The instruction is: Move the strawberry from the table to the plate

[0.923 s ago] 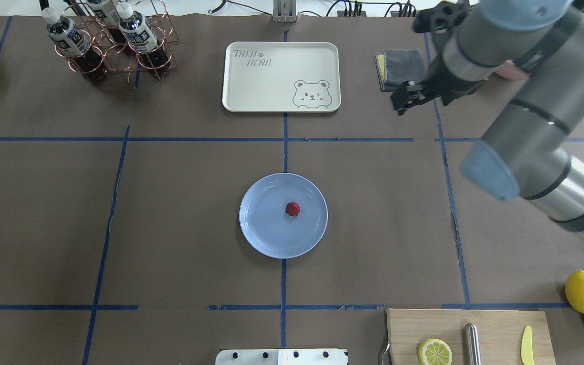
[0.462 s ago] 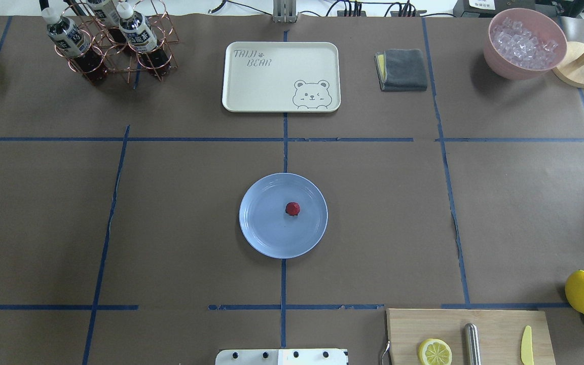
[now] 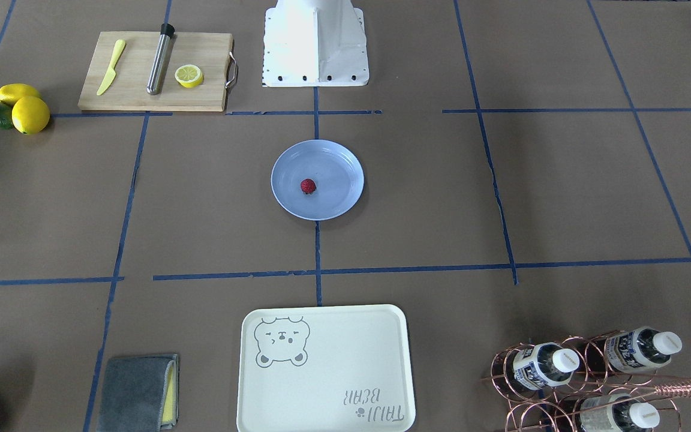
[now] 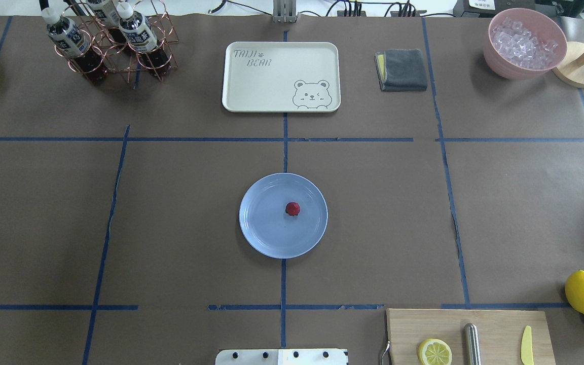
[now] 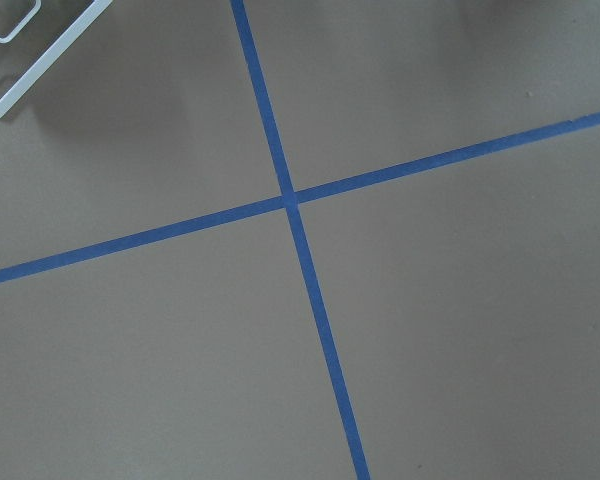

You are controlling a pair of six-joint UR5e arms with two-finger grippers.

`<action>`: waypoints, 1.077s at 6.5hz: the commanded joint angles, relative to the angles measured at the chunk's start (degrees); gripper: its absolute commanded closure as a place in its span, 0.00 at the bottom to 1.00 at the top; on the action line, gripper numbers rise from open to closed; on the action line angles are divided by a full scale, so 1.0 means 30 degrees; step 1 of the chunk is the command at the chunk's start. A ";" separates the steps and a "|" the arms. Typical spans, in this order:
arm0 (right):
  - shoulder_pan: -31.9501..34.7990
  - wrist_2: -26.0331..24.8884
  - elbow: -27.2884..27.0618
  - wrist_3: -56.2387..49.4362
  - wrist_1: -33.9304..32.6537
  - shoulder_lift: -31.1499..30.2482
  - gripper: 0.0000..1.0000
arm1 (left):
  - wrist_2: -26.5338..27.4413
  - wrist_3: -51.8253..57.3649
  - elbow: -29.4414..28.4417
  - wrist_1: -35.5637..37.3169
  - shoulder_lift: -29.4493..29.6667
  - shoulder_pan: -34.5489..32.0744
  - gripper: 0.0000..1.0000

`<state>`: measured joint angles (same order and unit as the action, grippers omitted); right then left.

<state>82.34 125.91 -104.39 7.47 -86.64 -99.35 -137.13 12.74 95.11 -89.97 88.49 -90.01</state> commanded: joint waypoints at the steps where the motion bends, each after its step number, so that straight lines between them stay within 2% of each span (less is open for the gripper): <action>1: 0.0561 0.0858 0.0342 -0.0466 0.1313 -0.1128 0.00 | -0.0022 0.0000 0.0026 -0.0010 0.0004 -0.0025 0.00; 7: 0.0562 0.0921 0.0284 -0.0410 0.1313 -0.1306 0.00 | -0.0022 0.0000 0.0085 -0.0010 0.0004 -0.0025 0.00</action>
<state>84.02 128.64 -103.49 6.23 -82.71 -103.22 -137.20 12.74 95.36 -90.00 88.53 -90.08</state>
